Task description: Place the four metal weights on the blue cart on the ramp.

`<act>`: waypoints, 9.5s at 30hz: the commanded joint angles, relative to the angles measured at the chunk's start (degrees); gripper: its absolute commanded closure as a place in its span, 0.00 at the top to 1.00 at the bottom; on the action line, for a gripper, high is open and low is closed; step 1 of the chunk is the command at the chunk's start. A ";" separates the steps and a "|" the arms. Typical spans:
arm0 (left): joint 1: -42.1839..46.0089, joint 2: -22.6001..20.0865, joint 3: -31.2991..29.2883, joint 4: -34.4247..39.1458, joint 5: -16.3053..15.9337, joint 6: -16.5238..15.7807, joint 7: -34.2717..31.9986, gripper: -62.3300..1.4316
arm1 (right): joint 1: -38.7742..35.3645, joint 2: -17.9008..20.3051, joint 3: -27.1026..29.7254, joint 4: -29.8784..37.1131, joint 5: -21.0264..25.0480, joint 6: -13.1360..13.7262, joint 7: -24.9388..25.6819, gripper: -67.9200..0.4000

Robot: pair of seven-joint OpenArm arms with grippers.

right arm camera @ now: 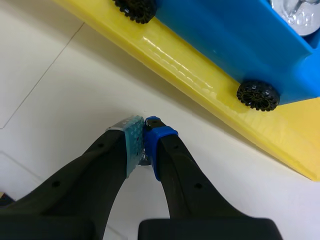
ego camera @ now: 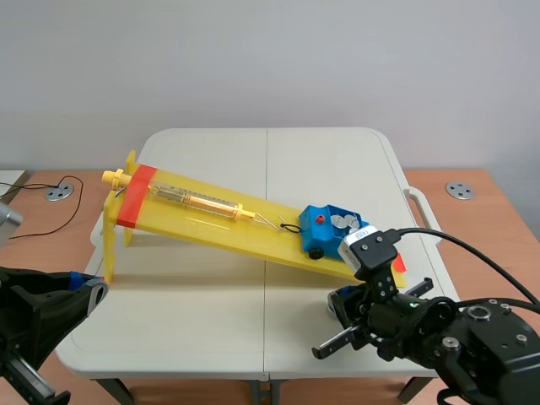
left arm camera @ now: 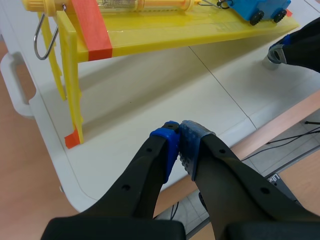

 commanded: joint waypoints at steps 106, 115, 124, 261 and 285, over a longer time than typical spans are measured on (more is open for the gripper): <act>-1.14 0.00 -0.96 4.09 -4.46 -2.21 -5.11 0.07 | 13.53 -4.35 10.91 9.29 24.06 5.33 5.53 0.24; -1.14 0.00 -0.96 4.09 -4.46 -2.21 -5.11 0.07 | 13.44 -2.38 15.41 15.19 24.06 15.37 6.25 0.29; -1.14 0.09 -0.96 5.49 -4.44 -3.21 -5.11 0.07 | 11.87 6.19 19.82 20.46 26.03 20.35 5.99 0.11; -27.12 16.50 15.65 -3.28 26.62 10.08 -7.78 0.07 | -58.73 9.05 60.24 46.25 34.97 20.35 -9.62 0.03; 0.83 11.74 11.10 18.27 19.78 11.47 -6.60 0.99 | -30.49 11.98 42.27 46.25 37.18 20.35 -10.67 0.98</act>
